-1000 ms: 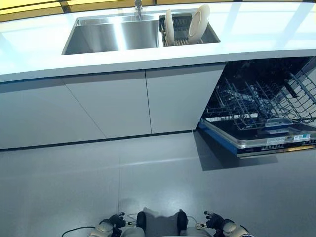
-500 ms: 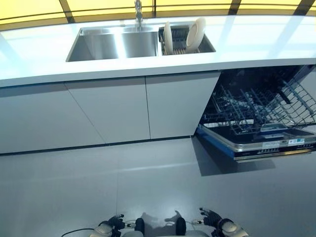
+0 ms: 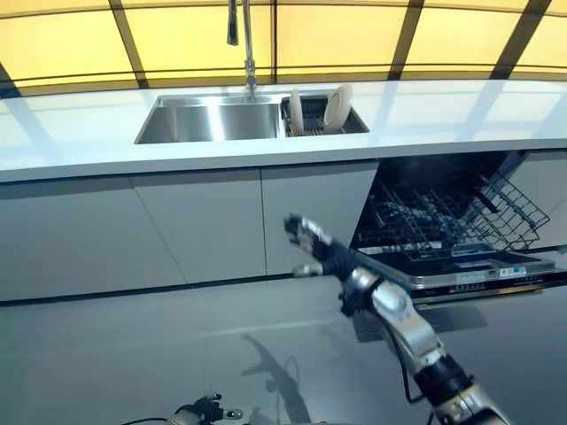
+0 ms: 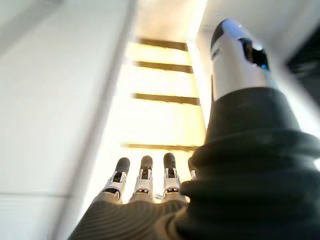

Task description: Take plates into dishwasher

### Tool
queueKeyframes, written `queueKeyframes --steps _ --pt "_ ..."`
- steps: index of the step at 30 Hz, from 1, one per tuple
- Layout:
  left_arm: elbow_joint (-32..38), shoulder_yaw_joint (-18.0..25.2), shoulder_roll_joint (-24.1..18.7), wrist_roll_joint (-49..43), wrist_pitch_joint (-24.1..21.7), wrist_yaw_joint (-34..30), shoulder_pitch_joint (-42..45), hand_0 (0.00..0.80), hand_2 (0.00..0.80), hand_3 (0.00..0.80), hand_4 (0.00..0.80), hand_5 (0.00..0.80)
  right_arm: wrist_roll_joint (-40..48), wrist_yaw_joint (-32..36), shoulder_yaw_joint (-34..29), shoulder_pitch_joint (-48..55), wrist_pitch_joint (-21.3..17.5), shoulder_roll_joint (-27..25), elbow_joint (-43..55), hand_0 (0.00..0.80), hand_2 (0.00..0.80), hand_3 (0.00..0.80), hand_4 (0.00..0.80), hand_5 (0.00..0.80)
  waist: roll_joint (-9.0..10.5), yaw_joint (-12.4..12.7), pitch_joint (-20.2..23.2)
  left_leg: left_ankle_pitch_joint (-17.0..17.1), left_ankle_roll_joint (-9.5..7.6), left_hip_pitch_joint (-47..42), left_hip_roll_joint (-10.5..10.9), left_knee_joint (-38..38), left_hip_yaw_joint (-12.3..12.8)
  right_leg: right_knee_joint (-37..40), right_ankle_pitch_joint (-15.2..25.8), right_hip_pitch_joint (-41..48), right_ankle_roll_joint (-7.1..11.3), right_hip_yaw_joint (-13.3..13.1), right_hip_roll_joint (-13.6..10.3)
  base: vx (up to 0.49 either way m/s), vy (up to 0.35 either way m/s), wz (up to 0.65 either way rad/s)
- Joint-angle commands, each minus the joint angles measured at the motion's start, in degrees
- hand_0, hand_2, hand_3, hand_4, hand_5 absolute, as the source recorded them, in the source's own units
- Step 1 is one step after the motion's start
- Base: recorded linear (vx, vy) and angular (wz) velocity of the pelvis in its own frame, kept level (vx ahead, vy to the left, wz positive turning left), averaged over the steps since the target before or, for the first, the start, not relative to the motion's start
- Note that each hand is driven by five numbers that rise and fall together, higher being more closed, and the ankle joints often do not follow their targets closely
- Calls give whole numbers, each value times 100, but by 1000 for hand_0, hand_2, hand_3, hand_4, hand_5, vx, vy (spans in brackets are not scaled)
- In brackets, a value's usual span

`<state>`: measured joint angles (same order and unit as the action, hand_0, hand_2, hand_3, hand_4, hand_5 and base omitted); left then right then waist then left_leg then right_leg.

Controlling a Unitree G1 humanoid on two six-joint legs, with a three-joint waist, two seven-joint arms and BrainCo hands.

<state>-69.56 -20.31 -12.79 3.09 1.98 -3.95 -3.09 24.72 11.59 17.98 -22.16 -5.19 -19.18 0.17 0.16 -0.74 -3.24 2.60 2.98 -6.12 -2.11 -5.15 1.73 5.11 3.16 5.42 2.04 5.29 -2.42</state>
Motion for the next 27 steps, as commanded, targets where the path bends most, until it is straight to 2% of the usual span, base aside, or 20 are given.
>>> queueKeyframes --steps 1,3,5,8,9,11,14,15,17,20,21,22,24,25,27 --pt "-485 -301 105 -52 26 -69 -387 0 0 0 0 0 159 -897 -515 -1027 -138 -57 357 0 0 0 0 0 235 85 8 -299 -458 31 448 15 -87 -32 -7 7 83 -99 -172 45 138 -3" --pt "-503 -324 109 -8 42 -87 -409 0 0 0 0 0 -19 -1336 -629 -1385 -181 -184 296 0 0 0 0 0 242 112 -8 -313 -493 5 477 15 -95 -63 1 27 106 -83 -220 56 141 0" --pt "-502 -309 72 -66 66 -135 -392 0 0 0 0 0 36 -1793 -771 -1813 -64 -383 181 0 0 0 0 0 255 153 -12 -337 -547 -33 522 15 -101 -207 -24 16 160 -60 -306 96 173 1" --pt "-464 -312 14 -122 61 -138 -314 0 0 0 0 0 195 -2167 -861 -2175 62 -580 2 0 0 0 0 0 261 215 -56 -344 -639 -42 579 97 -110 -664 -153 -118 212 -102 -439 84 206 0" --pt "-460 -323 -31 -152 37 -141 -286 0 0 0 0 0 178 -2347 -877 -2357 60 -658 -112 0 0 0 0 0 252 238 -144 -379 -698 33 630 315 -129 -1110 -205 -263 221 -138 -508 68 257 0" --pt "-459 -337 -77 -164 25 -146 -282 0 0 0 0 0 261 -2420 -891 -2501 116 -752 -198 0 0 0 0 0 246 260 -235 -409 -748 114 678 497 -173 -1628 -116 -449 241 -165 -580 28 176 -1" --pt "-497 -362 -183 -220 32 -219 -315 0 0 0 0 0 335 -2565 -954 -2661 135 -944 -335 0 0 0 0 0 202 313 -378 -428 -805 227 731 687 -300 -2609 274 -878 209 -172 -723 39 150 -13" --pt "-516 -393 -229 -264 32 -241 -298 0 0 0 0 0 382 -2600 -982 -2727 155 -1044 -368 0 0 0 0 0 145 344 -432 -418 -811 232 714 709 -345 -3127 453 -1093 209 -103 -756 81 140 -12" --pt "-547 -390 -303 -340 80 -287 -243 0 0 0 0 0 396 -2650 -984 -2872 197 -1179 -454 0 0 0 0 0 113 370 -485 -412 -817 203 721 717 -403 -3536 655 -1440 240 -50 -740 138 115 5" --pt "-558 -366 -336 -381 108 -309 -190 0 0 0 0 0 499 -2689 -981 -2975 241 -1299 -488 0 0 0 0 0 130 357 -520 -431 -818 167 755 731 -436 -3527 742 -1650 273 -29 -657 125 26 16" --pt "-578 -340 -327 -426 134 -305 -167 0 0 0 0 0 518 -2707 -983 -3028 290 -1354 -503 0 0 0 0 0 177 320 -535 -459 -802 123 808 738 -479 -3276 736 -1777 282 -7 -550 399 -49 36" --pt "-637 -321 -289 -505 163 -279 -153 0 0 0 0 0 626 -2714 -978 -3085 289 -1482 -565 0 0 0 0 0 300 240 -556 -549 -776 47 944 772 -635 -2455 621 -1830 260 -12 -410 475 -91 29" --pt "-678 -306 -243 -563 142 -220 -117 0 0 0 0 0 747 -2649 -1000 -3094 259 -1581 -625 0 0 0 0 0 380 150 -571 -682 -749 -56 1054 812 -776 -1636 634 -1794 293 45 -304 463 -116 11" --pt "-693 -340 -214 -560 140 -175 -117 0 0 0 0 0 831 -2636 -1009 -3121 284 -1641 -652 0 0 0 0 0 440 67 -580 -829 -754 -167 1144 855 -859 -1135 826 -1873 367 5 -273 484 -137 24" --pt "-712 -431 -196 -509 105 -133 -195 0 0 0 0 0 947 -2605 -1029 -3167 510 -1710 -650 0 0 0 0 0 462 -122 -594 -1108 -766 -453 1184 959 -983 -372 1162 -2073 455 -136 -293 605 -163 51"
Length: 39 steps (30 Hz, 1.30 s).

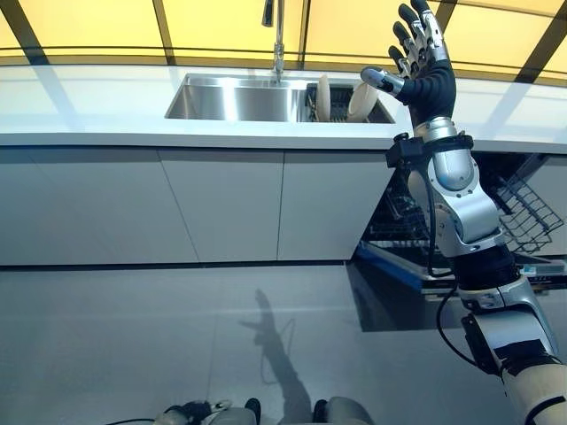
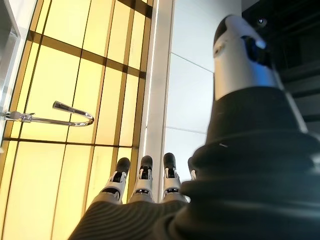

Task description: Take plates into dishwasher

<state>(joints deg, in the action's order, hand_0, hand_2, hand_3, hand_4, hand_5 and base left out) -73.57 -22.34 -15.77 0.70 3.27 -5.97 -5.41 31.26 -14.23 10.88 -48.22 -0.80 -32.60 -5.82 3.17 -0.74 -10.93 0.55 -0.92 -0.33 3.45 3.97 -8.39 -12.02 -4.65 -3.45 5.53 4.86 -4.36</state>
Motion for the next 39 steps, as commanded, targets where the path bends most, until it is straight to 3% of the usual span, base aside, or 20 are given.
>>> queueKeyframes --steps 1,3,6,8,10,12,13,15,17,18,20,23,25,26,28,31,34,36,38,39 --pt "-299 -226 102 -258 -7 65 29 0 0 0 0 0 284 -10 -323 -540 118 -365 -18 0 0 0 0 0 135 -139 161 -979 -366 -1099 596 78 31 1401 1992 -1167 110 -26 -96 540 -148 60" --pt "-250 -197 80 -246 22 96 38 0 0 0 0 0 200 63 -327 -459 312 -308 118 0 0 0 0 0 160 -168 185 -1202 -361 -1321 587 146 77 1221 2072 -1199 97 118 -139 501 -173 21" --pt "-304 -100 33 -353 -37 36 40 0 0 0 0 0 249 40 -196 -628 595 -419 10 0 0 0 0 0 165 -278 464 -1358 -245 -1604 494 335 40 868 1907 -1107 -27 -24 -48 525 -188 2" --pt "-362 -65 32 -341 -116 -19 58 0 0 0 0 0 374 71 -115 -732 685 -447 -105 0 0 0 0 0 82 -336 690 -979 -21 -1818 250 490 55 730 1712 -1018 -192 45 73 499 -241 39" --pt "-422 2 65 -319 -321 35 100 0 0 0 0 0 432 100 51 -752 615 -399 -210 0 0 0 0 0 31 -406 878 148 346 -1742 59 1479 176 744 1517 -821 -437 7 244 425 -275 55" --pt "-400 98 94 -268 -452 125 141 0 0 0 0 0 381 24 117 -619 569 -336 -103 0 0 0 0 0 198 -335 862 681 464 -1189 232 2968 370 889 1395 -449 -593 -95 168 354 -286 60" --pt "-347 145 116 -218 -552 216 167 0 0 0 0 0 299 -13 128 -466 577 -284 44 0 0 0 0 0 282 -236 759 761 510 -510 307 4035 599 943 1275 -136 -703 -153 134 283 -274 57" --pt "-201 196 87 -192 -654 238 184 0 0 0 0 0 180 -78 96 -275 569 -250 193 0 0 0 0 0 386 -155 636 644 489 444 145 5130 921 992 1177 144 -817 -153 68 250 -247 2" --pt "-96 172 48 -130 -674 240 166 0 0 0 0 0 134 -141 82 -171 560 -235 255 0 0 0 0 0 363 -101 544 445 402 935 -46 5133 1034 1014 1084 324 -847 -159 110 249 -136 -21" --pt "-26 144 -22 -58 -699 247 128 0 0 0 0 0 70 -189 61 -64 555 -251 317 0 0 0 0 0 278 -32 432 220 279 1216 -198 4474 1096 1037 924 563 -836 -284 224 286 -51 -2" --pt "-20 158 -65 -45 -704 239 97 0 0 0 0 0 31 -247 64 -72 626 -249 362 0 0 0 0 0 306 -12 406 124 203 1237 -177 4032 1179 1083 874 622 -815 -377 208 235 -10 -12" --pt "-34 191 -125 37 -568 288 27 0 0 0 0 0 165 -317 175 -364 738 -317 73 0 0 0 0 0 196 134 438 384 269 1134 -285 1587 1230 1222 632 890 -754 -484 459 387 75 -11" --pt "-58 201 -110 64 -541 346 30 0 0 0 0 0 218 -344 304 -568 705 -350 -218 0 0 0 0 0 147 275 457 617 332 1204 -297 471 1046 1300 566 1042 -724 -574 580 352 80 -1" --pt "-57 201 -101 73 -543 359 40 0 0 0 0 0 233 -333 330 -592 673 -358 -271 0 0 0 0 0 156 291 448 682 334 1151 -283 276 1036 1310 547 1085 -720 -596 570 394 81 -10" --pt "-30 209 -79 159 -575 483 188 0 0 0 0 0 283 -269 453 -673 489 -405 -582 0 0 0 0 0 118 501 446 1049 409 1391 -348 -861 871 1286 348 1434 -684 -842 677 492 100 -27" --pt "7 281 -149 290 -619 486 380 0 0 0 0 0 340 -79 386 -612 605 -556 -606 0 0 0 0 0 63 611 490 1202 459 1681 -464 -861 948 1143 -56 1773 -635 -1113 678 484 231 -75" --pt "32 302 -150 414 -546 457 378 0 0 0 0 0 267 89 371 -578 613 -656 -743 0 0 0 0 0 111 661 569 1138 373 1588 -503 -631 976 1069 -308 2002 -520 -1109 448 417 306 -79" --pt "33 293 -158 388 -426 445 333 0 0 0 0 0 311 168 307 -473 577 -716 -807 0 0 0 0 0 159 647 606 921 304 1574 -415 -175 909 840 -403 2015 -421 -1042 302 399 333 -96" --pt "47 251 -178 287 -404 400 293 0 0 0 0 0 239 141 219 -337 625 -792 -771 0 0 0 0 0 230 634 652 768 201 1579 -312 54 1002 554 -257 2039 -318 -912 146 318 299 -55" --pt "54 180 -178 323 -402 381 244 0 0 0 0 0 192 129 160 -239 630 -837 -783 0 0 0 0 0 314 623 709 693 85 1537 -193 80 1061 156 149 1965 -172 -798 -3 257 262 -3"
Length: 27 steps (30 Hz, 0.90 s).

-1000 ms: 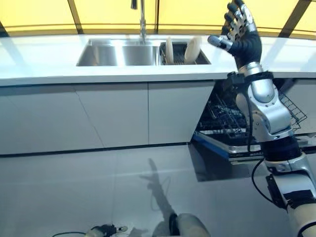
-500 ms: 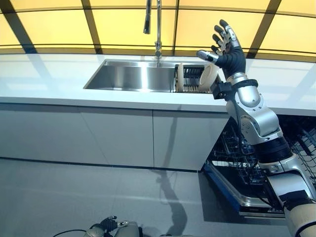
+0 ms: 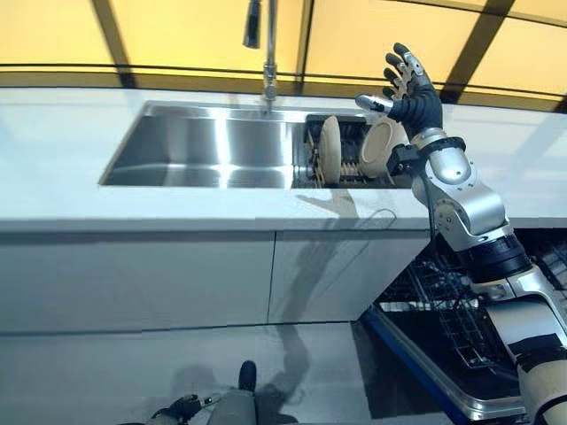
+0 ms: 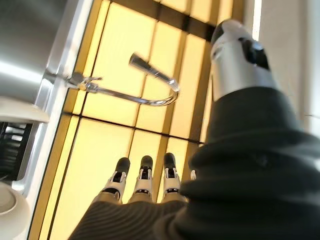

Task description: Take plates into dishwasher

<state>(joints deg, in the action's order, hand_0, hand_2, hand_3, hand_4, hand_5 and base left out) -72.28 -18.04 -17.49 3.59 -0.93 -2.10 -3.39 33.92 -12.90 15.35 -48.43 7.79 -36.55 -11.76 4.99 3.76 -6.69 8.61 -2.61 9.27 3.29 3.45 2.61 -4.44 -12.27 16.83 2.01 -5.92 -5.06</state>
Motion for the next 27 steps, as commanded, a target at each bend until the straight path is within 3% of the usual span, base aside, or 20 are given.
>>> queueKeyframes --steps 1,2,3,4,6,9,11,13,14,16,18,22,27 --pt "-80 -267 -10 42 15 -8 32 0 0 0 0 0 -86 11 -311 -192 -230 -457 -198 0 0 0 0 0 161 175 308 -126 218 565 -137 122 -31 -731 1024 -112 226 297 25 336 347 4" --pt "-112 -280 -27 39 -20 -22 -20 0 0 0 0 0 -112 89 -436 -55 -301 -552 -266 0 0 0 0 0 200 95 350 -206 65 351 36 29 -42 -1571 1595 -450 403 393 -102 285 363 -1" --pt "-130 -316 -51 67 -58 -22 -52 0 0 0 0 0 -101 150 -524 39 -373 -643 -295 0 0 0 0 0 102 33 370 -266 -3 151 28 -54 -72 -2352 2011 -918 409 483 -131 350 511 -11" --pt "-120 -364 -65 114 -102 10 -66 0 0 0 0 0 -112 142 -597 107 -420 -706 -277 0 0 0 0 0 -4 -7 340 -358 -53 -28 14 -90 -124 -3163 2181 -1469 381 587 -213 245 455 -12" --pt "-34 -396 -97 156 -97 41 -72 0 0 0 0 0 -138 101 -665 104 -438 -742 -248 0 0 0 0 0 -154 -54 256 -443 -97 -318 -15 -181 -184 -3640 2185 -2085 322 712 -257 185 326 -17" --pt "110 -383 -209 193 15 61 -157 0 0 0 0 0 -136 -45 -650 -182 -167 -779 -271 0 0 0 0 0 -199 -54 144 -462 -93 -669 11 -411 -203 -2663 1701 -2372 182 1099 -320 177 109 -22" --pt "122 -317 -262 248 57 110 -189 0 0 0 0 0 -104 -6 -571 -339 -150 -818 -427 0 0 0 0 0 -162 -92 77 -518 -18 -939 -15 -546 -186 -1578 1691 -2396 206 1357 -351 127 -26 -35" --pt "126 -266 -300 299 85 120 -194 0 0 0 0 0 -45 54 -542 -365 -133 -857 -493 0 0 0 0 0 -155 -115 40 -574 33 -1068 -62 -617 -152 -1074 1629 -2391 222 1459 -325 95 -40 -40" --pt "88 -189 -287 298 75 157 -175 0 0 0 0 0 29 98 -498 -379 -133 -914 -538 0 0 0 0 0 -98 -156 26 -632 90 -1188 -74 -724 -76 -286 1594 -2322 287 1531 -184 117 -52 -41" --pt "-9 -148 -217 246 54 214 -167 0 0 0 0 0 161 80 -407 -482 88 -954 -636 0 0 0 0 0 -10 -253 49 -730 109 -1330 -8 -831 -65 273 1922 -2342 376 1490 -21 149 -58 -39" --pt "-39 -145 -168 201 105 212 -204 0 0 0 0 0 190 25 -376 -570 229 -1018 -732 0 0 0 0 0 22 -370 57 -855 81 -1446 43 -845 -198 305 2161 -2583 416 1311 29 112 -40 -2" --pt "-76 -165 -149 66 120 129 -218 0 0 0 0 0 365 326 -432 -583 499 -1238 -922 0 0 0 0 0 44 -477 146 -917 60 -1479 79 -845 -381 391 2150 -2533 341 1071 129 111 -102 21" --pt "-133 -156 -100 54 132 40 -226 0 0 0 0 0 603 687 -238 -660 708 -1151 -1081 0 0 0 0 0 102 -440 262 -913 132 -1509 12 -845 -322 666 2095 -2188 269 1176 194 91 -132 -3"
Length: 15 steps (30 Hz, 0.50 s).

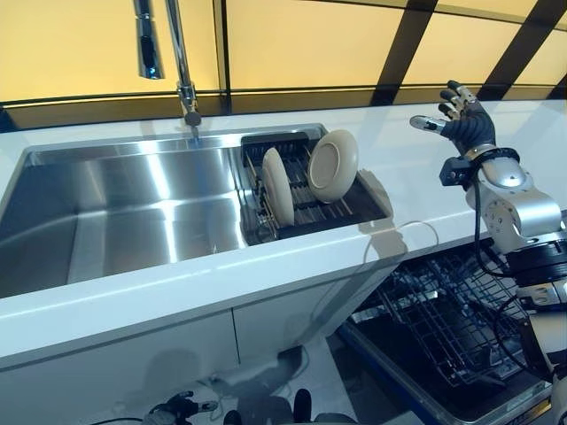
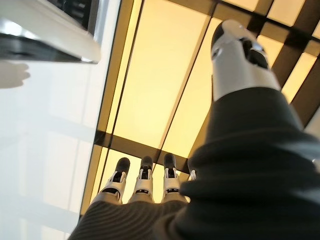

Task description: Take plates into dishwasher

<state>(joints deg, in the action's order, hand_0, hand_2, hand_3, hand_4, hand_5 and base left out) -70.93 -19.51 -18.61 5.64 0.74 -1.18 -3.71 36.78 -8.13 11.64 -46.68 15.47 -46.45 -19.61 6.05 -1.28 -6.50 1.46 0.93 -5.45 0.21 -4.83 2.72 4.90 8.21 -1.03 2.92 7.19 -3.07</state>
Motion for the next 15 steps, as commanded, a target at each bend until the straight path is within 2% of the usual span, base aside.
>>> queueKeyframes --steps 1,8,15 --pt "-271 -18 22 -168 -32 -55 -192 0 0 0 0 0 371 229 151 -845 -39 -142 -317 0 0 0 0 0 -3 70 252 -200 -218 -39 316 -17 -335 -242 44 -374 170 -133 2 99 -150 8" --pt "-200 -224 163 -191 -80 15 -175 0 0 0 0 0 920 183 400 -951 299 447 -455 0 0 0 0 0 7 190 290 -134 -86 47 172 -17 -270 -30 -122 -15 28 -105 112 90 -112 5" --pt "-173 -358 226 -175 -47 47 -178 0 0 0 0 0 1168 154 567 -1033 579 838 -487 0 0 0 0 0 -45 289 210 -72 -20 125 117 -17 -280 -16 -228 81 -42 -74 132 57 -33 8"
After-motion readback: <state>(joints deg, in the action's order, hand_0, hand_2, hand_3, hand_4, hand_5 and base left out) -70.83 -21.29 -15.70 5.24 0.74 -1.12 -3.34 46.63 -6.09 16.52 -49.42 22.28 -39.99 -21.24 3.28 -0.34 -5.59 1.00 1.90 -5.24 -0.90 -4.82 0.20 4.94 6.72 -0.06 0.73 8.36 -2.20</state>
